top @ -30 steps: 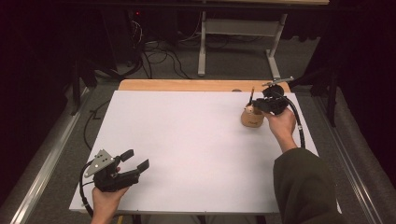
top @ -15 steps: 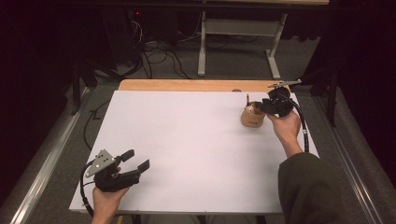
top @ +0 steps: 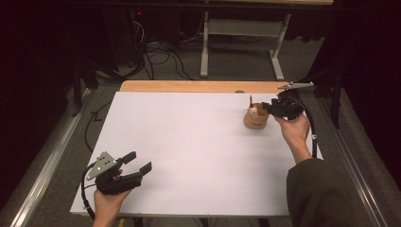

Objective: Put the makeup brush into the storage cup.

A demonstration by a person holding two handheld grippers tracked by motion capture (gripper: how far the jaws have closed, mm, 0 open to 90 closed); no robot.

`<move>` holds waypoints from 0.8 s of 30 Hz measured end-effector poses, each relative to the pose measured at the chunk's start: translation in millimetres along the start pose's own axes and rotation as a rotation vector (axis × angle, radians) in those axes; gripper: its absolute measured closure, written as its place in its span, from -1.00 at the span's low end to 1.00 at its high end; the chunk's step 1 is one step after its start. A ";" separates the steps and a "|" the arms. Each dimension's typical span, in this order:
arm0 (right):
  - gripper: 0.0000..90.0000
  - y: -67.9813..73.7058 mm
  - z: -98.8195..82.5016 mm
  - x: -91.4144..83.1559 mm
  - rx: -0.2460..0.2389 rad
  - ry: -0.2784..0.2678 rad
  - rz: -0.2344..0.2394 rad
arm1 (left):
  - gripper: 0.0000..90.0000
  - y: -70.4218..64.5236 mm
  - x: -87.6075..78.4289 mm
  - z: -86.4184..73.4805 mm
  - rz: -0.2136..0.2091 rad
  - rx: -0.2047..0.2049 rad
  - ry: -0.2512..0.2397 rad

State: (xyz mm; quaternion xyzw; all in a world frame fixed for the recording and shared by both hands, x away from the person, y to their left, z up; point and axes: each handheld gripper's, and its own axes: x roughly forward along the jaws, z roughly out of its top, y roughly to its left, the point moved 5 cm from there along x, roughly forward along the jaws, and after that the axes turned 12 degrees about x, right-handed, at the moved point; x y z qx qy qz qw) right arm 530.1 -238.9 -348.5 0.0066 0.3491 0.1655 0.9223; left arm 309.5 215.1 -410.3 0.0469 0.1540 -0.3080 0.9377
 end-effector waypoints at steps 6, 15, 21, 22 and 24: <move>0.15 -1.6 -0.7 -6.0 0.009 -0.016 0.010 | -0.43 0.2 0.0 -0.2 0.001 -0.001 0.000; 0.05 -1.7 -2.7 -15.9 0.011 -0.040 0.044 | -0.43 -0.3 -0.1 -0.6 0.002 0.001 0.003; -0.03 2.2 -2.4 -22.9 0.002 -0.056 0.056 | -0.43 0.0 -0.3 -0.3 0.005 0.001 0.001; -0.04 2.8 -2.5 -23.8 0.000 -0.057 0.055 | -0.43 -0.4 -0.1 -0.4 0.004 0.003 0.002; -0.04 4.6 -3.2 -27.9 -0.002 -0.071 0.063 | -0.43 -0.4 -0.1 -0.3 0.004 0.004 0.001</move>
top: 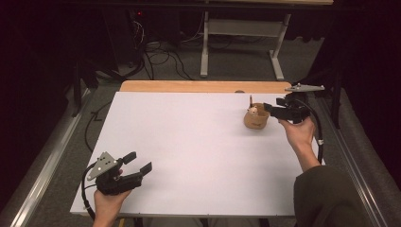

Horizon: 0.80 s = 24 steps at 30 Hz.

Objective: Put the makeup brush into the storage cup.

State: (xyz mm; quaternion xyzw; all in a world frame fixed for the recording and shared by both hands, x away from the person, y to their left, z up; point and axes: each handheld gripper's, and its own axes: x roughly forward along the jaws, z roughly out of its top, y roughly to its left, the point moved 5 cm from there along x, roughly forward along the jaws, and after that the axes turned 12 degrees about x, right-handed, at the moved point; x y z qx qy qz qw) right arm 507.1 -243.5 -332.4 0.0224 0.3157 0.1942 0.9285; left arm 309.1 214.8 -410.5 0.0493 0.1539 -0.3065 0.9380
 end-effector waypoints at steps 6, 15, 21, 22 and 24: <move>-0.04 -0.3 -4.1 -3.9 -0.001 -0.006 0.005 | -0.43 0.4 -0.1 -0.3 0.002 -0.004 0.001; -0.05 -2.1 -8.1 -13.5 0.006 -0.017 0.021 | -0.43 0.6 0.9 -0.7 0.000 -0.007 0.003; -0.05 -2.2 -10.5 -18.5 0.007 -0.027 0.027 | -0.43 -0.4 1.8 -0.9 -0.003 0.000 0.007; -0.05 -2.4 -10.9 -19.3 0.010 -0.026 0.027 | -0.43 -0.4 1.8 -0.9 -0.003 0.000 0.007; -0.05 -3.0 -11.4 -20.6 0.005 -0.028 0.028 | -0.43 0.7 0.9 -0.8 -0.001 -0.007 0.002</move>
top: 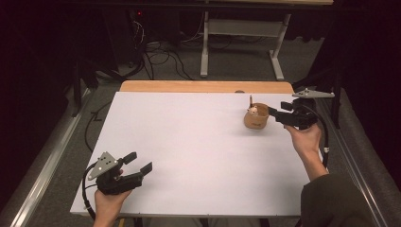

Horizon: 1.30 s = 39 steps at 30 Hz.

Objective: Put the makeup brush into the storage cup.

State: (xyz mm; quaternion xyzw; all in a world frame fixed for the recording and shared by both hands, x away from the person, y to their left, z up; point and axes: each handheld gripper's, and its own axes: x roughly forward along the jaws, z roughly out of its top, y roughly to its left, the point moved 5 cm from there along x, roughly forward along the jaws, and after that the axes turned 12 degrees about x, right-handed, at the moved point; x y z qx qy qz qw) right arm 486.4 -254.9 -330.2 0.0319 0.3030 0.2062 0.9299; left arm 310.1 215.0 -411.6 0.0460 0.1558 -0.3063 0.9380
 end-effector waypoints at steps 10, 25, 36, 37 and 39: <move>-0.05 1.9 -6.4 -4.9 -0.001 0.000 0.015 | -0.43 -1.5 2.1 0.2 -0.003 0.005 0.005; -0.06 0.6 -14.1 -13.2 0.011 -0.011 0.041 | -0.43 -0.7 1.7 0.6 -0.002 0.005 0.004; -0.06 0.6 -17.9 -18.0 0.017 -0.013 0.050 | -0.42 -1.1 1.1 0.5 -0.001 0.006 0.003; -0.06 0.8 -18.0 -18.2 0.018 -0.013 0.049 | -0.43 -1.4 1.4 0.5 -0.002 0.007 0.004; -0.06 1.5 -18.6 -19.4 0.017 -0.012 0.051 | -0.43 -1.3 1.5 0.3 -0.003 0.006 0.005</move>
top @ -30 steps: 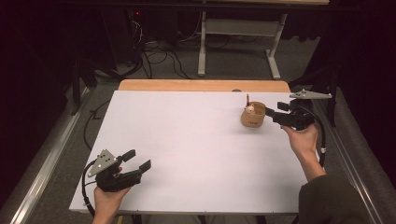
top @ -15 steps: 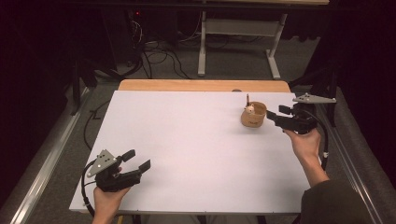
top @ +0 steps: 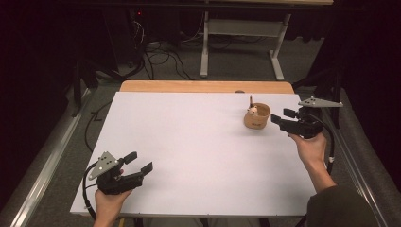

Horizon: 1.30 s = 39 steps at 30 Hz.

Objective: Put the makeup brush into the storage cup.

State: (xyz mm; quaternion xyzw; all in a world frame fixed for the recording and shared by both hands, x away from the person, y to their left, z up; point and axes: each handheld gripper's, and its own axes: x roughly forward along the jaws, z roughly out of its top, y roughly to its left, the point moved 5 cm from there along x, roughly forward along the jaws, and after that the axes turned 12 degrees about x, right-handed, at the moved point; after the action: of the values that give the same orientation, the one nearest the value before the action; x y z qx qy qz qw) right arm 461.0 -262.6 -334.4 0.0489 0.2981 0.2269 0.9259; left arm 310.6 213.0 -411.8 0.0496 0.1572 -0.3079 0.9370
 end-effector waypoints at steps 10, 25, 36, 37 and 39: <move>-0.07 3.1 -4.4 -4.4 -0.007 -0.005 0.016 | -0.43 0.0 0.0 -0.1 0.001 0.000 0.000; -0.08 7.0 -13.8 -13.2 -0.009 -0.016 0.036 | -0.43 0.3 -0.4 -0.5 0.002 -0.001 0.001; -0.08 11.0 -19.1 -20.0 -0.012 -0.021 0.052 | -0.43 0.5 -0.2 -0.6 0.001 -0.003 0.001; -0.08 11.4 -19.6 -20.2 -0.013 -0.023 0.055 | -0.43 0.5 -0.3 -0.5 0.002 -0.004 0.000; -0.08 12.0 -20.5 -20.8 -0.016 -0.026 0.059 | -0.43 0.4 -0.2 -0.4 0.001 -0.003 0.000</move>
State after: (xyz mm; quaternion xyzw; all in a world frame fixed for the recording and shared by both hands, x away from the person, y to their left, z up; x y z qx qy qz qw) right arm 429.6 -262.1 -337.5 0.0530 0.2826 0.2560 0.9229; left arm 310.6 213.6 -412.1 0.0485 0.1576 -0.3070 0.9373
